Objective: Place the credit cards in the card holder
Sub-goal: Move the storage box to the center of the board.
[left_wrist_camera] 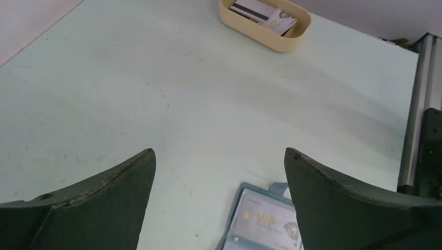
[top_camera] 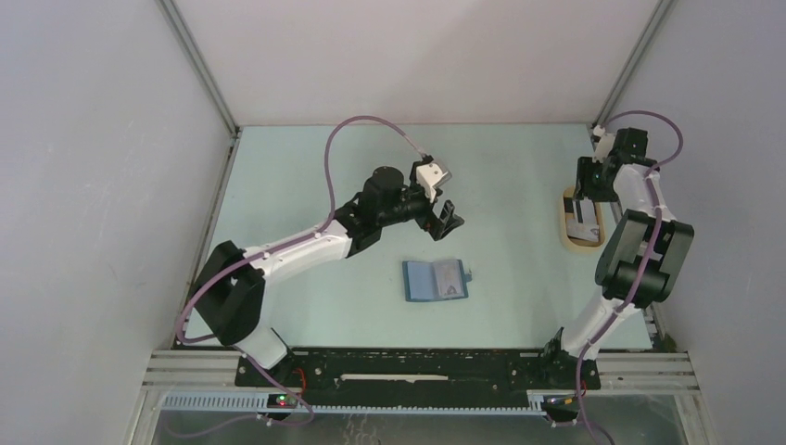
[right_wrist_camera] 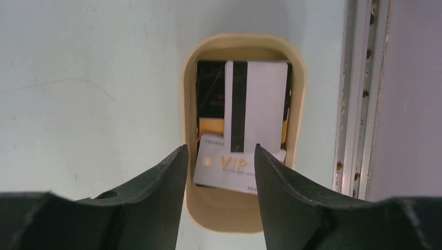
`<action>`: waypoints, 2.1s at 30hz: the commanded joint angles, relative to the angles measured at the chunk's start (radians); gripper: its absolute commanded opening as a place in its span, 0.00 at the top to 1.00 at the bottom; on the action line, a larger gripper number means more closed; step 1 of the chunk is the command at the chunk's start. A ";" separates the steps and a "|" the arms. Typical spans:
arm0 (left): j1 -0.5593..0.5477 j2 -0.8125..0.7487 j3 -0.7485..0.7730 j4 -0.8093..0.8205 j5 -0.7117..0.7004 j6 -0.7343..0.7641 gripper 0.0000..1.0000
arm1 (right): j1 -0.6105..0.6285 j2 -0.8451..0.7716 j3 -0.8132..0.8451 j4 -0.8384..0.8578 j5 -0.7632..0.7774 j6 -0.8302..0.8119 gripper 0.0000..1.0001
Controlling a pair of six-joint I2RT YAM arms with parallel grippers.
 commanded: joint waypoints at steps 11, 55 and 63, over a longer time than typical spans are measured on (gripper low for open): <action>0.007 -0.012 -0.011 0.019 -0.018 0.031 0.03 | -0.036 0.201 0.206 -0.136 0.007 0.011 0.33; 0.007 0.019 0.014 -0.004 -0.002 0.026 0.02 | -0.035 0.313 0.256 -0.168 0.098 -0.014 0.26; 0.007 0.022 0.017 -0.009 -0.001 0.027 0.02 | -0.019 0.292 0.239 -0.151 0.126 -0.027 0.25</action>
